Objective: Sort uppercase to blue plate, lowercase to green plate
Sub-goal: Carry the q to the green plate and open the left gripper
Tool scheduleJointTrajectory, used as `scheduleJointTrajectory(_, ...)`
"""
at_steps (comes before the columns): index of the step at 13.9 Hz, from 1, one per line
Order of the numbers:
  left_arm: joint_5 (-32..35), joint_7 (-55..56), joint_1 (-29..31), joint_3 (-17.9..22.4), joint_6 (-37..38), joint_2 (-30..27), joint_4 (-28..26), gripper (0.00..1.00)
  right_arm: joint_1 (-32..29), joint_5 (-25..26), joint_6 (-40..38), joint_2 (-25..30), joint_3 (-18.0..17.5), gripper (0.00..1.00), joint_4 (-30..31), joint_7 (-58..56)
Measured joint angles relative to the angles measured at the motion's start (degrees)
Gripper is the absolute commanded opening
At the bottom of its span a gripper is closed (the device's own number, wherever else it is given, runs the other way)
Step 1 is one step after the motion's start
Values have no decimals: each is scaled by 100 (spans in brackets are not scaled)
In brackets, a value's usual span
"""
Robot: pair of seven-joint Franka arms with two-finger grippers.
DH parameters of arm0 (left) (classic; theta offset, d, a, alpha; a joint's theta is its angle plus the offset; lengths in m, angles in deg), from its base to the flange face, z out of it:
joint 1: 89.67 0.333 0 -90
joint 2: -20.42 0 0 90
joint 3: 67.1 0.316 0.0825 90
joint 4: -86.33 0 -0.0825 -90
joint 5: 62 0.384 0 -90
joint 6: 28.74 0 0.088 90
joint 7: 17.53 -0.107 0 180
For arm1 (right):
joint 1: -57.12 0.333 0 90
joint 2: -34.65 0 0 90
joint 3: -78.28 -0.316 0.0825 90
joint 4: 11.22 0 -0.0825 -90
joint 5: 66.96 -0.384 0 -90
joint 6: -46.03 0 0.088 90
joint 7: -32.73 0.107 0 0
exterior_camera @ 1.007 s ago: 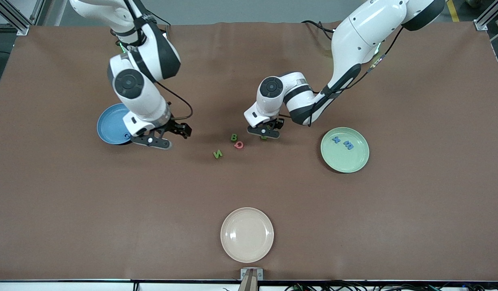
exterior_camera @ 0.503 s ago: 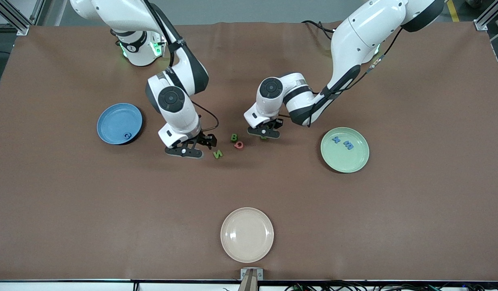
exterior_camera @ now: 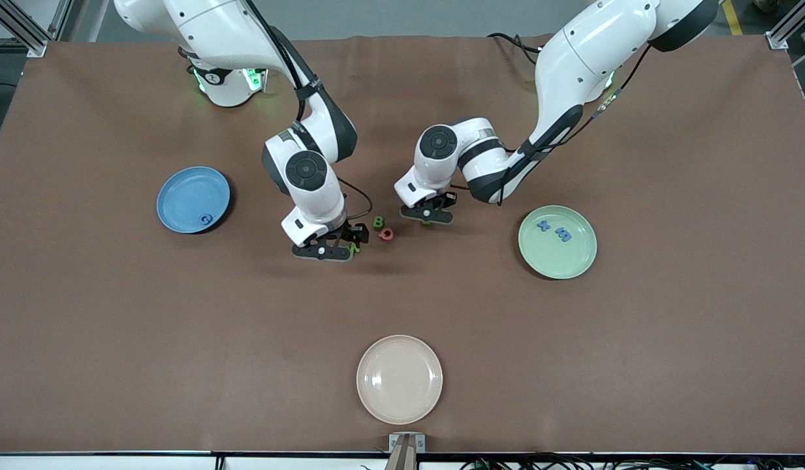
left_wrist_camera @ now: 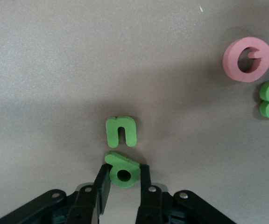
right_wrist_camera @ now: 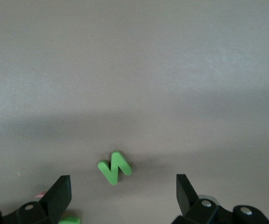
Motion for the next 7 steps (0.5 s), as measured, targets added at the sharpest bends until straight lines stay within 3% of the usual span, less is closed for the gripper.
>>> scheduleJointTrajectory(7, 52, -2, 316, -1, 28, -237, -109, 14, 90, 13, 434, -442, 1, 85, -49, -72)
